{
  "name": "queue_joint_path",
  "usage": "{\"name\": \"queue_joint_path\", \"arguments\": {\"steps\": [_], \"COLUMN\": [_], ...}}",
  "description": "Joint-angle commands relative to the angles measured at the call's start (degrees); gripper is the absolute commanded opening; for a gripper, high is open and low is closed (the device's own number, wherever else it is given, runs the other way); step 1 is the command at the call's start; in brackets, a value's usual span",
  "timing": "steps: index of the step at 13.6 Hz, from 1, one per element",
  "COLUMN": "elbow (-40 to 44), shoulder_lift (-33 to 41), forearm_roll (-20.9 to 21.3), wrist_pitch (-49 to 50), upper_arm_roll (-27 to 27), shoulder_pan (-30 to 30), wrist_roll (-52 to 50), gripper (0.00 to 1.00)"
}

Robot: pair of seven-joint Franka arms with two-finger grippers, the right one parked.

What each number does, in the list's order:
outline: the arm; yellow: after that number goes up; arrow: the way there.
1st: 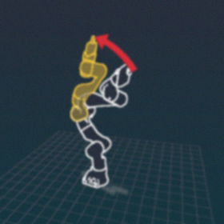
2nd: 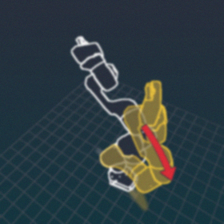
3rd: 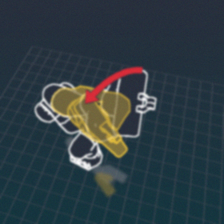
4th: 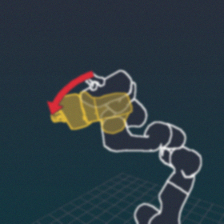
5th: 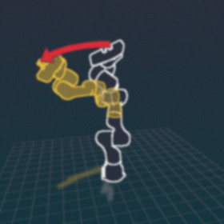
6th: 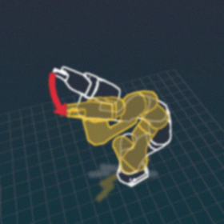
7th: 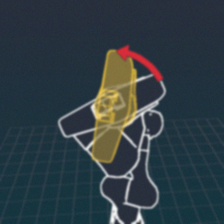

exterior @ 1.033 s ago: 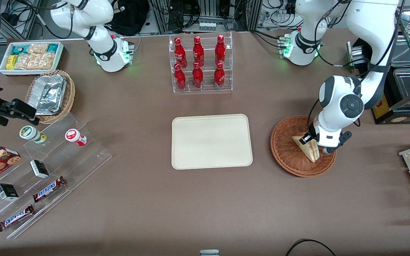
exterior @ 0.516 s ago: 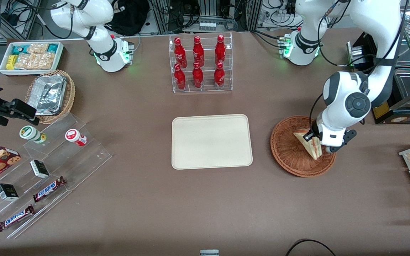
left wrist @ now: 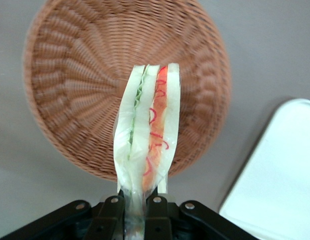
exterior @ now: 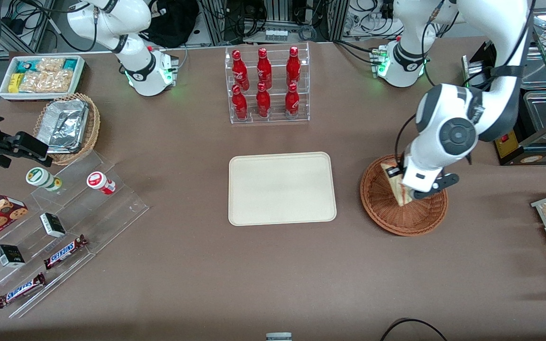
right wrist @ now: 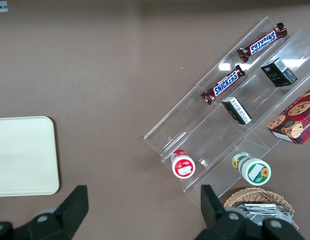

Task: Place sandwich from basket to tray
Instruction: 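Lift the sandwich and carry it with the left gripper over the cream tray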

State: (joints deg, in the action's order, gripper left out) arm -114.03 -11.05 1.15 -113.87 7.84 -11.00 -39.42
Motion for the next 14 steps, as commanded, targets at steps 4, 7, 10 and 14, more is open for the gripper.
{"name": "queue_joint_path", "arguments": {"steps": [4, 7, 10, 14], "elbow": [9.86, 15.57, 22.95, 31.04], "shoulder_lift": [-9.15, -13.63, -19.69, -26.64], "forearm_roll": [-0.09, -0.18, -0.18, -0.18], "wrist_pitch": [1.01, 0.93, 0.93, 0.93], "upper_arm_roll": [-0.19, -0.19, -0.19, -0.19], "shoulder_pan": [-9.64, -13.77, -17.55, -22.74], "wrist_roll": [-0.39, -4.34, -9.26, -13.3], "gripper": [0.0, 0.0, 0.0, 0.0]}}
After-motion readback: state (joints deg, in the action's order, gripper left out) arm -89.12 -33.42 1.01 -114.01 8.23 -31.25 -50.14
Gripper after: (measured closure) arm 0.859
